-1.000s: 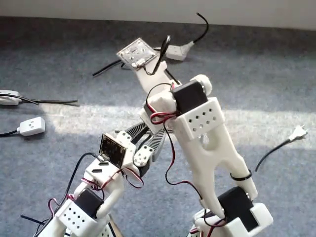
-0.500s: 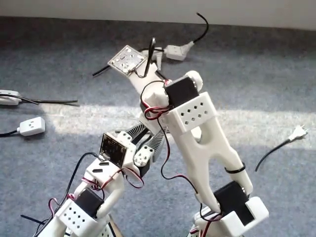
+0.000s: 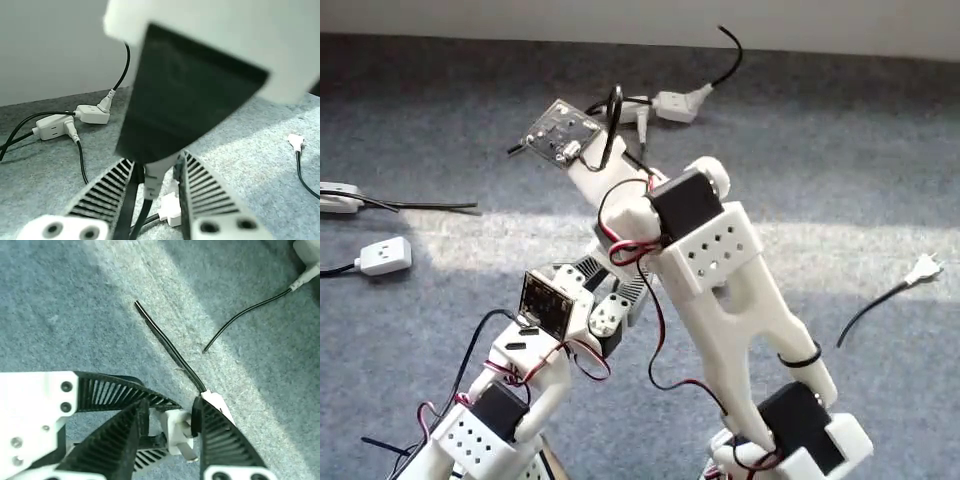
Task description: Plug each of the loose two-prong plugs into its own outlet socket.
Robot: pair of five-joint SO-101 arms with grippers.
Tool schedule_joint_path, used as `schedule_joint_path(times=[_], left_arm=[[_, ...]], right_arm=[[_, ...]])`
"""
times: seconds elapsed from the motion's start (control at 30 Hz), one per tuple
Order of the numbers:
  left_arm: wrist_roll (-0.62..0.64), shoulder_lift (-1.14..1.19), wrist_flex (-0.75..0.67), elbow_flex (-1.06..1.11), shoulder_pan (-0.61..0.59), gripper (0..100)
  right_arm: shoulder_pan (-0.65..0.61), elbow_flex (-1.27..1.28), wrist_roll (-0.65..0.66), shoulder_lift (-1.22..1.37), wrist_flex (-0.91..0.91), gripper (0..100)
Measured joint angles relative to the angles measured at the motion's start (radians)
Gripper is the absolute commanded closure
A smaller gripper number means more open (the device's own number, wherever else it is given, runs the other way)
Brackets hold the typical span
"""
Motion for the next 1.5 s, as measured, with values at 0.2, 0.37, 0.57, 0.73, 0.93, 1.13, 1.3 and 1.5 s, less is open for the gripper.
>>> schedule_joint_path(times=[0.2, 0.37, 0.57, 0.73, 0.93, 1.13, 1.3, 1.5], left_arm=[[0.000, 0.000, 0.000, 0.000, 0.012, 99], [0.002, 0.003, 0.003, 0.000, 0.015, 99], [0.002, 0.003, 0.003, 0.000, 0.015, 99], [0.000, 0.003, 0.003, 0.000, 0.008, 99], [0.000, 0.003, 0.003, 0.000, 0.011, 99], [0.000, 0.003, 0.003, 0.000, 0.011, 99], [0.002, 0.002, 0.002, 0.000, 0.003, 99], [0.000, 0.000, 0.002, 0.000, 0.008, 99]], right_arm=[[-0.029, 0.110, -0.029, -0.110, 0.000, 85.3], [0.014, 0.140, 0.008, -0.112, 0.000, 85.3], [0.064, 0.152, 0.077, -0.107, 0.000, 85.3], [0.124, 0.173, 0.103, -0.048, 0.000, 85.3], [0.127, 0.172, 0.103, -0.038, 0.000, 85.7], [0.124, 0.163, 0.103, -0.038, 0.000, 85.4], [0.095, 0.110, 0.098, -0.035, 0.000, 85.3], [0.078, 0.075, 0.092, -0.035, 0.000, 85.3]])
